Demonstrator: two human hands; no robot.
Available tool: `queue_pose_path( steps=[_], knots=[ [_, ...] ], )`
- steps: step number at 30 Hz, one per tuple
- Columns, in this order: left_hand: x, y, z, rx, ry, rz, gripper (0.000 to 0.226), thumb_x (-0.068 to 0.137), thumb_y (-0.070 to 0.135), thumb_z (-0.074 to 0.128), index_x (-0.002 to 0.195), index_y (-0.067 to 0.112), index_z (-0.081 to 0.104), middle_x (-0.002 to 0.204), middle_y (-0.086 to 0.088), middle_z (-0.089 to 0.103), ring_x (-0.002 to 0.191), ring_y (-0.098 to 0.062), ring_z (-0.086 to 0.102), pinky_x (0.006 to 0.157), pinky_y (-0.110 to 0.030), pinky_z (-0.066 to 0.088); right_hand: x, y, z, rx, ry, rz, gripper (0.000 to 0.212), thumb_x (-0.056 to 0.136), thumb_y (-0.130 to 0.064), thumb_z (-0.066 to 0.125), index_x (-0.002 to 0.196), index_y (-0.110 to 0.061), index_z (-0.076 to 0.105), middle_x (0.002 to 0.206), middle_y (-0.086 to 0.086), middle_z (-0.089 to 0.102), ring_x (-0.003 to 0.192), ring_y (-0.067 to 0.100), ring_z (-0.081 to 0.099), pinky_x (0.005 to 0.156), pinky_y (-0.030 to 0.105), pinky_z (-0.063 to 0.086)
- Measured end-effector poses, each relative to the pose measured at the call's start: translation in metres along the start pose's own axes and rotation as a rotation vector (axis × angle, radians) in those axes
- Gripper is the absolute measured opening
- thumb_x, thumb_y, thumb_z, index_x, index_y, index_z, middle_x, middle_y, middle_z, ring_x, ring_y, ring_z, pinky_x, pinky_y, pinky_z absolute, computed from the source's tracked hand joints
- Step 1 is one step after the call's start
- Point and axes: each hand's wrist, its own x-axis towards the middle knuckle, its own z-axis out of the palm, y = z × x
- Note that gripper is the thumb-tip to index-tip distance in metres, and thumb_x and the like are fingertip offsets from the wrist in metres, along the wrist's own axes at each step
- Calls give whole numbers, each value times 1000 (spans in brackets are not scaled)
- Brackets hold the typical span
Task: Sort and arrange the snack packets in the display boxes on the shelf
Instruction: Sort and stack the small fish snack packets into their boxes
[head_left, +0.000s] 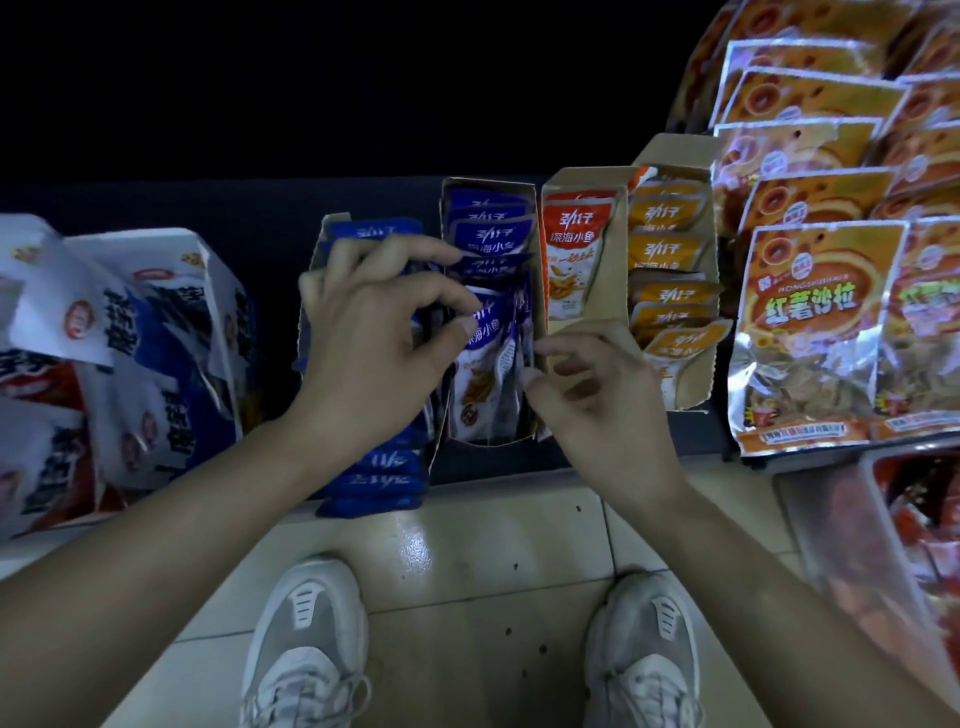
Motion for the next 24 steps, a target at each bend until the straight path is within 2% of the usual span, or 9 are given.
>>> queue_pose_path(
  steps=[2, 4, 6, 8, 12, 15, 19, 21, 24],
  knots=[
    [0, 1, -2, -44, -25, -4, 10, 88, 40, 68, 94, 37, 75, 129, 22, 58, 124, -9, 37, 95, -33, 21, -2, -5, 3, -28, -2, 13, 54, 74, -58, 70, 112, -19, 66, 113, -6, 51, 97, 3, 55, 80, 12, 46],
    [-1, 0, -5, -38, -53, 16, 13, 88, 43, 67, 97, 38, 75, 133, 21, 57, 126, -10, 35, 94, -30, 20, 0, -8, 9, -87, -2, 12, 61, 68, -60, 70, 113, -21, 59, 114, -6, 47, 98, 8, 52, 81, 18, 48],
    [-1, -3, -7, 81, -80, 84, 14, 88, 40, 72, 101, 37, 77, 137, 16, 56, 128, -20, 37, 91, -30, 17, 2, -10, 11, -69, -9, 31, 54, 70, -43, 74, 114, -20, 54, 114, -5, 49, 97, 14, 55, 79, 34, 54],
    [-1, -7, -8, 239, -122, 158, 21, 87, 36, 76, 108, 36, 77, 143, 8, 54, 127, -32, 39, 91, -34, 18, 2, -9, 8, 18, -24, 49, 52, 76, -20, 75, 122, -20, 51, 118, -3, 53, 93, 13, 60, 75, 41, 56],
    [8, -6, -8, 423, -174, 216, 33, 88, 44, 66, 119, 36, 73, 154, -1, 44, 130, -38, 34, 94, -46, 23, -1, -1, 0, 90, -88, -8, 79, 83, 1, 65, 150, -28, 34, 130, -2, 52, 110, 15, 59, 83, 37, 58],
    [19, 0, -7, 600, -198, 211, 56, 82, 55, 61, 131, 27, 65, 151, -6, 41, 126, -36, 31, 94, -50, 25, -2, 1, -1, 60, -109, -61, 88, 84, 6, 62, 155, -32, 26, 131, -2, 47, 121, 16, 53, 90, 29, 56],
    [32, 5, -2, 697, -235, 211, 58, 81, 64, 52, 109, 18, 72, 132, -4, 45, 118, -32, 33, 89, -46, 22, -1, 5, -2, 34, -132, -130, 78, 87, 6, 61, 154, -24, 33, 139, -1, 43, 131, 13, 46, 96, 17, 49],
    [34, 4, 0, 555, -249, 210, 43, 81, 59, 65, 99, 21, 75, 130, 1, 46, 118, -29, 29, 88, -43, 20, -2, 6, -1, 37, -131, -128, 70, 88, 3, 62, 151, -20, 39, 141, -2, 43, 131, 13, 47, 98, 22, 50],
    [29, 4, -1, 281, -233, 168, 26, 76, 54, 78, 83, 29, 74, 125, 10, 52, 119, -26, 32, 87, -36, 16, -5, 6, -4, 101, -131, -98, 70, 88, 0, 64, 150, -20, 39, 139, -5, 44, 125, 12, 52, 96, 25, 52]
  ],
)
